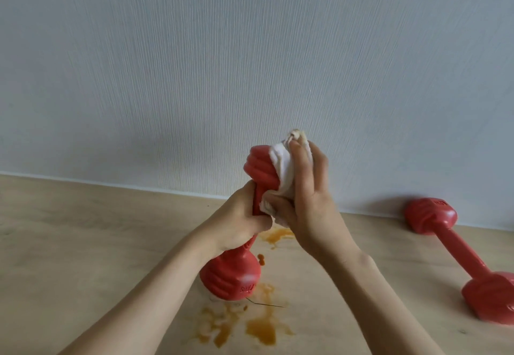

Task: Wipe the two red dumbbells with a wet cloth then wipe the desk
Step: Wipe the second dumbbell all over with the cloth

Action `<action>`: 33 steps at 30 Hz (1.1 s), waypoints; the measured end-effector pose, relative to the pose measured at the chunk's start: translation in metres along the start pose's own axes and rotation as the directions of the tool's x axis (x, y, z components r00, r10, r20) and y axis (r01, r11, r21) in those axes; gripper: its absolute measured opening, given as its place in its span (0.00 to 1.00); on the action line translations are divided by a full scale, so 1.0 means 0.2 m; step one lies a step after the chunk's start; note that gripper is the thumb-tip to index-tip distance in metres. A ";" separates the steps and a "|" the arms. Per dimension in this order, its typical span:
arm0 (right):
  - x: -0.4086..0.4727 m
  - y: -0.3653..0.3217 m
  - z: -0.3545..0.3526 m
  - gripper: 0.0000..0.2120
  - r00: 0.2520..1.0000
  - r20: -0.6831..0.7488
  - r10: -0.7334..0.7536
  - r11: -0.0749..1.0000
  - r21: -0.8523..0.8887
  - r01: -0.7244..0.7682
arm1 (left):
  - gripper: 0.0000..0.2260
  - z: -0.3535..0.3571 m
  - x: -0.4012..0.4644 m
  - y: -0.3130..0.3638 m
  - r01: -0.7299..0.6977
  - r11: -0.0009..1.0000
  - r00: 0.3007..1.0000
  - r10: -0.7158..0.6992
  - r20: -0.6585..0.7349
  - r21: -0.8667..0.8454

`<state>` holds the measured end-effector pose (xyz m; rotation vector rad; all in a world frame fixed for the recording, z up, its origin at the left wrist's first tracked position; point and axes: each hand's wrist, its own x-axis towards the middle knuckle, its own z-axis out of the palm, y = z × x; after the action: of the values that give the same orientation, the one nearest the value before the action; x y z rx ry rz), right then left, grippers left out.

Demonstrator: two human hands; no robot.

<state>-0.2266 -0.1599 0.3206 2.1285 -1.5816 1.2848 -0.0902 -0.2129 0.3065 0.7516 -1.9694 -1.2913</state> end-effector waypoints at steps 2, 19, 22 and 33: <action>0.03 -0.11 0.06 0.39 0.994 -0.092 0.058 0.967 -0.242 -0.079 | 0.15 0.02 0.01 0.00 0.004 0.999 0.998 -0.002 -0.059 0.033; -0.02 0.09 -0.05 0.34 0.994 -0.078 -0.074 0.988 0.132 0.084 | 0.13 0.01 0.00 0.06 0.001 0.992 0.999 -0.006 0.037 0.128; -0.03 0.07 -0.05 0.33 0.994 -0.097 -0.043 0.998 0.041 0.047 | 0.15 0.09 -0.02 0.06 0.096 0.810 0.967 0.061 -0.246 0.578; -0.04 0.13 0.01 0.32 0.991 -0.113 -0.069 0.965 0.243 0.095 | 0.18 0.06 -0.01 -0.01 -0.068 0.990 0.994 0.078 -0.075 0.123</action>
<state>-0.2473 -0.1664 0.3055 2.2000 -1.3375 1.6109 -0.0981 -0.2061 0.3018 0.7691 -2.0049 -1.0912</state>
